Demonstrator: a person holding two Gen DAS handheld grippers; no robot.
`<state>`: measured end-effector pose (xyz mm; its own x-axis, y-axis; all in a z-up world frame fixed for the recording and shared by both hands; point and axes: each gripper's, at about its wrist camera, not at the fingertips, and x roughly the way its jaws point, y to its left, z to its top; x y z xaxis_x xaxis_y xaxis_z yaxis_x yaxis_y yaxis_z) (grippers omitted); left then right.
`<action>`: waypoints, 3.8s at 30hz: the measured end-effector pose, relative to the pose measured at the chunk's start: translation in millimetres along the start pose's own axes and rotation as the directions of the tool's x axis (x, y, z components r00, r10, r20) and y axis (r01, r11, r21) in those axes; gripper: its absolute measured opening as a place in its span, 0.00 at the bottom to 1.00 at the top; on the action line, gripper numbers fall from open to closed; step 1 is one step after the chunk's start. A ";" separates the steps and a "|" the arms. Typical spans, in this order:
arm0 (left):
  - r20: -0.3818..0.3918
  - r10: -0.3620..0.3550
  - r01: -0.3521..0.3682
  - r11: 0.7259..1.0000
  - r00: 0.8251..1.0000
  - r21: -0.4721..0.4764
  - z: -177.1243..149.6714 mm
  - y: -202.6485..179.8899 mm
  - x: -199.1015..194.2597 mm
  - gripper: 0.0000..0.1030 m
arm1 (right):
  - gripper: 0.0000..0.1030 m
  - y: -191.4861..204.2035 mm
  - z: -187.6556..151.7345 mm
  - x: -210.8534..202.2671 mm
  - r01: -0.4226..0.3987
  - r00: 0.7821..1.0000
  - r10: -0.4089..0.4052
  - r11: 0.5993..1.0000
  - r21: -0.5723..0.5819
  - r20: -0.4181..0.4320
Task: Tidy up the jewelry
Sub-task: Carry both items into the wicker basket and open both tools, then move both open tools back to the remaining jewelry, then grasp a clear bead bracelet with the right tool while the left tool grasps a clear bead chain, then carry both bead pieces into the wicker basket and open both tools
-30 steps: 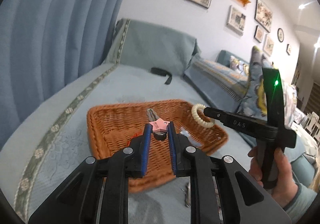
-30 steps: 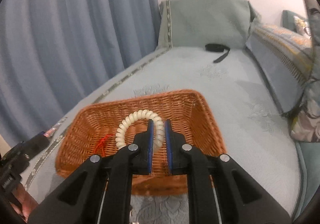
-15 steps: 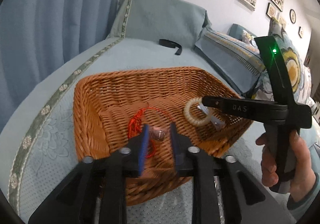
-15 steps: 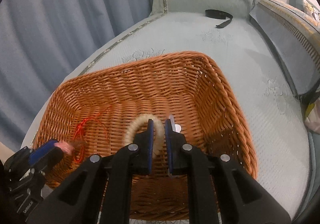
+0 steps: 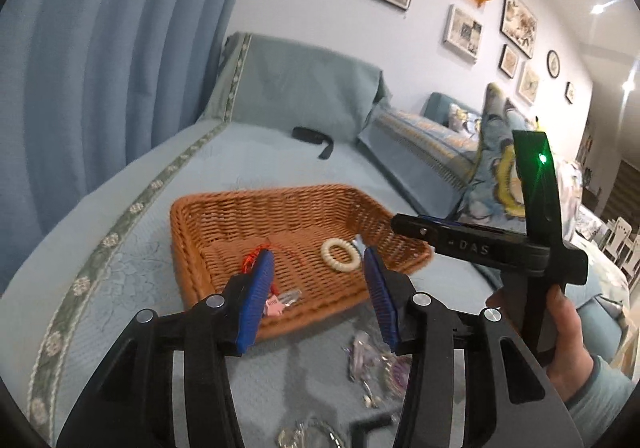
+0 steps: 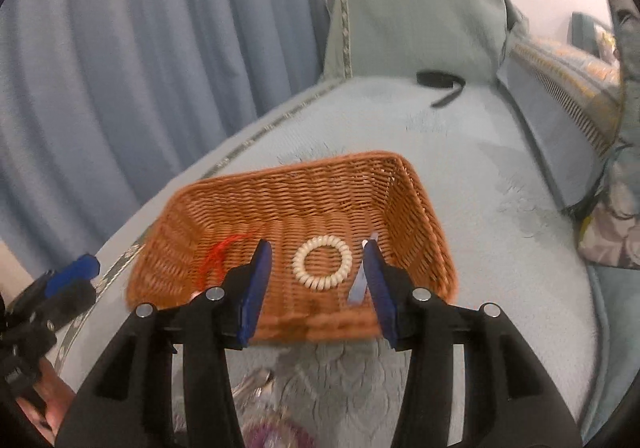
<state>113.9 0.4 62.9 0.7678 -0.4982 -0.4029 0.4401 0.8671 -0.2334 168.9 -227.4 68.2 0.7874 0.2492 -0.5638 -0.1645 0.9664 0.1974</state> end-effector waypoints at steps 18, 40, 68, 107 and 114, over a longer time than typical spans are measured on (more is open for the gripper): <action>-0.063 0.026 -0.032 0.996 0.998 -0.087 -84.9 11.0 -49.5 0.44 | 0.35 -0.1 -100.8 -40.3 -0.078 0.997 0.078 0.996 0.032 -0.024; -0.249 0.116 -0.111 0.993 0.961 0.035 -115.7 -1.0 -12.0 0.42 | 0.28 17.5 -125.2 -20.4 -0.027 0.995 0.025 0.999 -0.024 -0.095; -0.293 0.236 -0.203 0.969 0.926 0.140 -128.8 -1.5 -18.9 0.13 | 0.12 28.0 -127.1 -9.3 0.014 0.990 -0.024 0.997 -0.075 -0.140; -0.159 0.044 -0.056 0.996 0.986 -0.072 -108.6 16.8 -50.1 0.06 | 0.08 -26.6 -120.4 -30.6 0.001 0.999 0.008 0.986 0.166 -0.052; -0.121 0.012 -0.019 0.998 0.993 -0.062 -91.2 4.6 -55.5 0.06 | 0.08 -27.9 -119.7 -33.5 -0.002 0.999 0.009 0.986 0.166 -0.041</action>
<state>30.8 31.9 3.5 0.7107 -0.4847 -0.5099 0.3957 0.8747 -0.2799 76.0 -255.2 -14.4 0.7610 0.2605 -0.5941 -0.0654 0.9420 0.3292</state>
